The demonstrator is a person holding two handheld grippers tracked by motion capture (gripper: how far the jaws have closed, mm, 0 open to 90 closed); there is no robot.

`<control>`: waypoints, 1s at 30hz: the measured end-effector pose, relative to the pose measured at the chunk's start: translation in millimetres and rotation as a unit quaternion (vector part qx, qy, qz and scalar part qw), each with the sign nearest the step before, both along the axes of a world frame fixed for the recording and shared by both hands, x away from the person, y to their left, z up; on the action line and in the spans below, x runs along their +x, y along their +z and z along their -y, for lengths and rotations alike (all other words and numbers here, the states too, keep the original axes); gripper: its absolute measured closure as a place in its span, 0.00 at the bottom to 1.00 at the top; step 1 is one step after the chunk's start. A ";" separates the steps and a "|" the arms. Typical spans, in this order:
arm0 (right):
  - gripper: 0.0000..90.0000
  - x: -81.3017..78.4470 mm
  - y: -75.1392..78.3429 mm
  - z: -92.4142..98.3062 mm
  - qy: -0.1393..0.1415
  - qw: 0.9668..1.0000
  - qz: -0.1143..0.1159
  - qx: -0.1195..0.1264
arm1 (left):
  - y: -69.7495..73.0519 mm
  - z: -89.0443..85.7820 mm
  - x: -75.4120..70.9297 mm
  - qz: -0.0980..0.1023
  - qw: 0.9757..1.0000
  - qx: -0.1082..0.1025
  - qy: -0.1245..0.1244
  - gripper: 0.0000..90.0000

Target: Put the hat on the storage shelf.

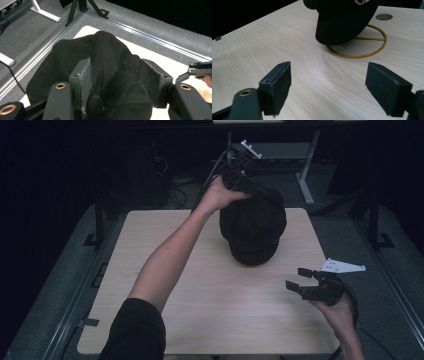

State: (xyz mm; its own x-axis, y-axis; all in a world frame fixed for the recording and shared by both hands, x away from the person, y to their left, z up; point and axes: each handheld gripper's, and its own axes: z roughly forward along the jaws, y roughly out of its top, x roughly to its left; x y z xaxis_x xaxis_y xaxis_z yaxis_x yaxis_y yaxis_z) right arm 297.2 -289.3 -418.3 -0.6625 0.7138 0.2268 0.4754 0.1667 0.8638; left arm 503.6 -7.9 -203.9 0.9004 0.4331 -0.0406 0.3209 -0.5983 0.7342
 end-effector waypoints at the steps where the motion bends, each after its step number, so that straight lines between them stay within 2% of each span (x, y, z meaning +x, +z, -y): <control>1: 0.23 0.0 0.0 0.0 0.000 1.000 0.000 0.000 | 0.0 0.0 0.0 0.000 1.000 0.000 0.000 0.47; 3: 0.23 -0.5 -0.8 -0.7 -0.005 1.000 0.000 -0.001 | 0.6 -8.4 -4.9 0.002 1.000 -0.017 0.006 0.47; 5: 0.23 -0.8 -1.4 -1.1 -0.005 1.000 -0.001 -0.001 | 0.5 -11.2 -6.6 0.003 1.000 -0.015 0.006 0.46; 8: 0.23 0.1 -2.2 -2.2 -0.005 1.000 -0.002 -0.001 | -1.2 -23.0 -13.6 0.005 1.000 -0.022 0.011 0.45; 14: 0.23 -0.2 -3.7 -5.8 -0.004 1.000 -0.001 -0.003 | -5.7 -41.1 -23.7 0.009 1.000 -0.025 0.016 0.44; 20: 0.22 1.0 -4.2 -8.0 -0.004 1.000 0.000 -0.002 | -8.8 -54.9 -29.7 0.011 1.000 -0.019 0.019 0.42; 26: 0.22 1.2 -4.5 -8.7 -0.009 1.000 0.000 -0.007 | -12.7 -68.5 -39.0 0.007 0.999 -0.034 0.023 0.40; 30: 0.22 0.7 -4.2 -9.0 -0.011 1.000 0.001 -0.007 | -14.7 -75.3 -43.1 0.008 0.999 -0.034 0.020 0.39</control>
